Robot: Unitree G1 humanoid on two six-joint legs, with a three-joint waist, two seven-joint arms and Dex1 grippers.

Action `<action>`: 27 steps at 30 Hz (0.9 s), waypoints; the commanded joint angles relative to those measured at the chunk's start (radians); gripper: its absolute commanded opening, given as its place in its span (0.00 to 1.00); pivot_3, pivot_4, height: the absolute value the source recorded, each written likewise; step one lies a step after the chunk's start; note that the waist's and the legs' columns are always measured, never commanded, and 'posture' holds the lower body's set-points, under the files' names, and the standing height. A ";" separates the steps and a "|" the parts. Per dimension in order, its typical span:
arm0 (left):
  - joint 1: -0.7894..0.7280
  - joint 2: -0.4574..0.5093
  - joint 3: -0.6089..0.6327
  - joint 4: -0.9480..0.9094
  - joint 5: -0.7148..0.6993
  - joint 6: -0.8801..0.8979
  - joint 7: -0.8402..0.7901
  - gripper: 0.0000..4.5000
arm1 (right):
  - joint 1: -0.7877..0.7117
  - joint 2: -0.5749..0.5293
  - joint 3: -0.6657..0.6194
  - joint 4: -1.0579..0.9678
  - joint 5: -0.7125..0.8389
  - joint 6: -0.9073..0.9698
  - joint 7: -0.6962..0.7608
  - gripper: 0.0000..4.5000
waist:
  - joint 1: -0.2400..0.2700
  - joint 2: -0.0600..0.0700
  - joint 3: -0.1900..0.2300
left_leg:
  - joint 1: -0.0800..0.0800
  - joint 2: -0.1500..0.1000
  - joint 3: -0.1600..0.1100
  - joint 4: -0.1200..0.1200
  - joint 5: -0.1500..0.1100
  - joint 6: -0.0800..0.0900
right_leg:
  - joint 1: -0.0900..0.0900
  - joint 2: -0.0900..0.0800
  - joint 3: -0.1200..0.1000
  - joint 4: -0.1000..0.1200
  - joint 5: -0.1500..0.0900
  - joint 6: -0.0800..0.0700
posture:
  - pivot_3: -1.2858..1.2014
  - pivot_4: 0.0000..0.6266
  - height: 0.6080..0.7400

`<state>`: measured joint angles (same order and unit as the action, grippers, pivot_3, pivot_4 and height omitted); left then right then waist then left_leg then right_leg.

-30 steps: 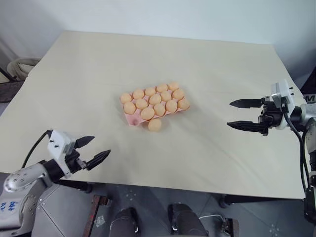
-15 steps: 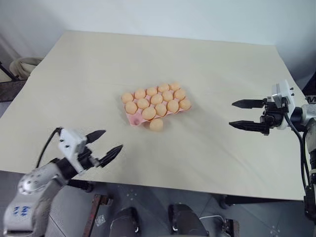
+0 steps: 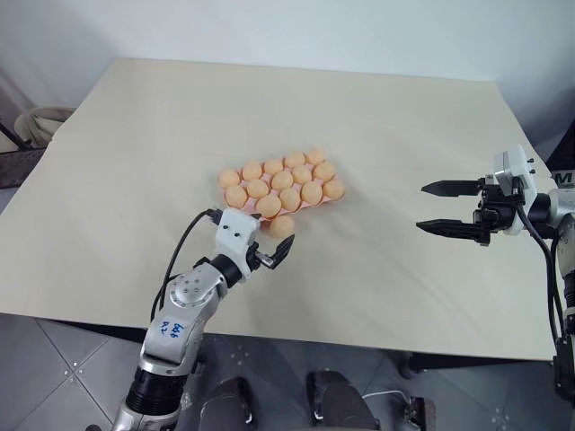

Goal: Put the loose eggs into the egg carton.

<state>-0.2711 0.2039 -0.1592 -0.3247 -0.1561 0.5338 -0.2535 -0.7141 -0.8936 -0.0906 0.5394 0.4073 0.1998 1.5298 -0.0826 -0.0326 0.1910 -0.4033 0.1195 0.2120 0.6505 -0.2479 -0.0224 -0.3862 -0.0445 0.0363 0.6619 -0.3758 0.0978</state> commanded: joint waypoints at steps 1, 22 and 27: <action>-0.034 -0.030 -0.043 0.009 0.020 0.012 0.003 0.99 | 0.008 -0.022 -0.025 -0.040 0.014 0.004 0.028 1.00 | 0.001 0.000 0.000 | 0.000 0.000 0.000 0.000 0.000 0.000 | 0.000 0.000 0.000 0.000 0.000 0.000 | 0.52 0.24 1.00; -0.086 -0.104 -0.034 0.078 0.048 0.169 0.055 0.99 | 0.041 -0.020 -0.034 -0.081 0.015 0.025 -0.005 1.00 | 0.006 0.000 0.000 | 0.001 -0.001 -0.007 0.004 0.000 0.001 | 0.007 -0.001 -0.001 -0.001 0.001 0.001 | 0.52 0.24 1.00; -0.092 -0.106 -0.040 0.081 0.045 0.184 0.041 0.99 | 0.043 -0.015 -0.031 -0.083 0.012 0.027 -0.012 1.00 | 0.007 0.000 0.000 | 0.000 -0.001 -0.008 0.003 0.000 0.001 | 0.007 -0.001 -0.002 -0.001 0.001 0.001 | 0.52 0.24 1.00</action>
<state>-0.3542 0.1074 -0.1945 -0.2204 -0.1095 0.7205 -0.2105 -0.6745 -0.8936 -0.0917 0.4794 0.4089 0.2246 1.5149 -0.0754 -0.0324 0.1910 -0.4029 0.1186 0.2041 0.6537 -0.2479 -0.0217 -0.3794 -0.0458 0.0341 0.6606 -0.3751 0.0989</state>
